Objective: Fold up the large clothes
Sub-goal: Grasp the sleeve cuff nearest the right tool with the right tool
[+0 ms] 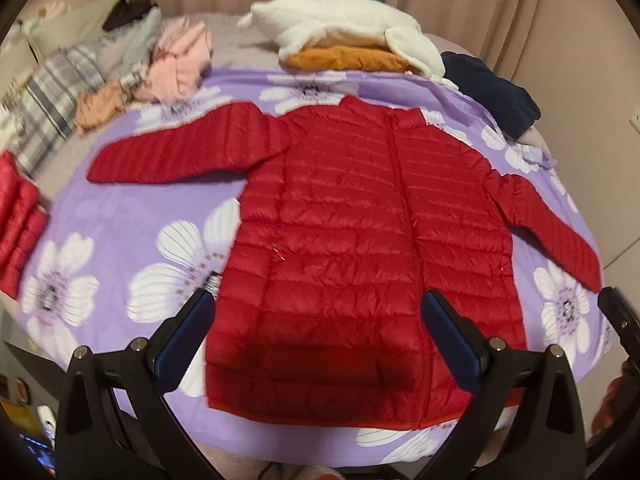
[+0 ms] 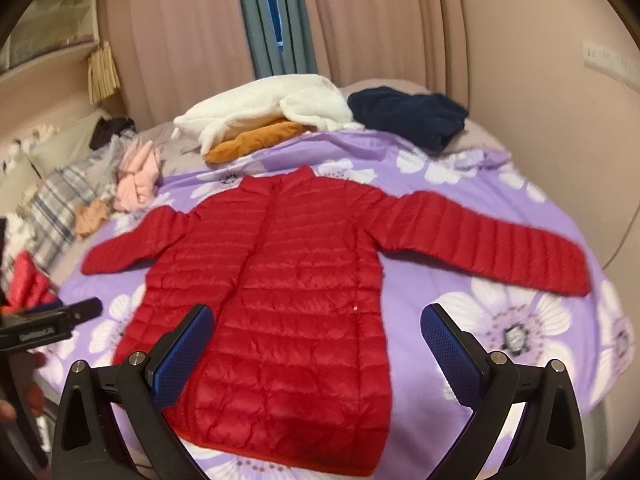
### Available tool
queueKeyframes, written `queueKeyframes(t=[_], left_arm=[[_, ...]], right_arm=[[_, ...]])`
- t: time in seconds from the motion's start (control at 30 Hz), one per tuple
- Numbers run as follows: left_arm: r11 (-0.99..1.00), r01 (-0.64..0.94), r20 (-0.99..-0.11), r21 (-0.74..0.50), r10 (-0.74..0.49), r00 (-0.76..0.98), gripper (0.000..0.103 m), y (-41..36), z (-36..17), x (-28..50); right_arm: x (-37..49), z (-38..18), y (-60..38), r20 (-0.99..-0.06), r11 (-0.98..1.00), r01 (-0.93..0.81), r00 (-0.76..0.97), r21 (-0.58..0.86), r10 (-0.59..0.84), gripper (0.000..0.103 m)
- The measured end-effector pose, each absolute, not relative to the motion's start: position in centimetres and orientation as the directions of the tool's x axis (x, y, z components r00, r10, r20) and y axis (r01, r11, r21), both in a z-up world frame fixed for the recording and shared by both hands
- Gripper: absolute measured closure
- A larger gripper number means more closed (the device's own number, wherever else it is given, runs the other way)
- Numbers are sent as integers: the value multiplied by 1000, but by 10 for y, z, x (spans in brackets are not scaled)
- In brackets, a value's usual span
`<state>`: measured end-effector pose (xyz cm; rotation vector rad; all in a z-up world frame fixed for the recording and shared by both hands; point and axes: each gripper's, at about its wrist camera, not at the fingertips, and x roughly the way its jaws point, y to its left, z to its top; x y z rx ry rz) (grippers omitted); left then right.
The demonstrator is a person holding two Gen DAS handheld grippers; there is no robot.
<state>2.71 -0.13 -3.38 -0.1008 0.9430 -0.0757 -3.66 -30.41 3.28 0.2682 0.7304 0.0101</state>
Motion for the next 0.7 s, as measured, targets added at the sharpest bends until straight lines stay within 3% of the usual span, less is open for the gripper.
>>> queueKeyframes(t=[0.17,0.27,0.43,0.7], left_arm=[[969,-3,-837,-245,-210,505,0,-1,-59,49],[950,-42,-852,-309,-257,455,0,0,-75,62],[951,-89,-870,-295,-229,438,0,-1,-87,76],[914,-100,-814,-394,-296,500,0,4,-79,96]], right_arm=[[-26,-11,-369,-656,861,196,731,469,191,1],[-28,-43,-420,-659,781,321,737,536,149,1],[-39,-78,-495,-672,645,488,738,588,54,1],[-32,-107,-559,-579,419,512,814,750,42,1]])
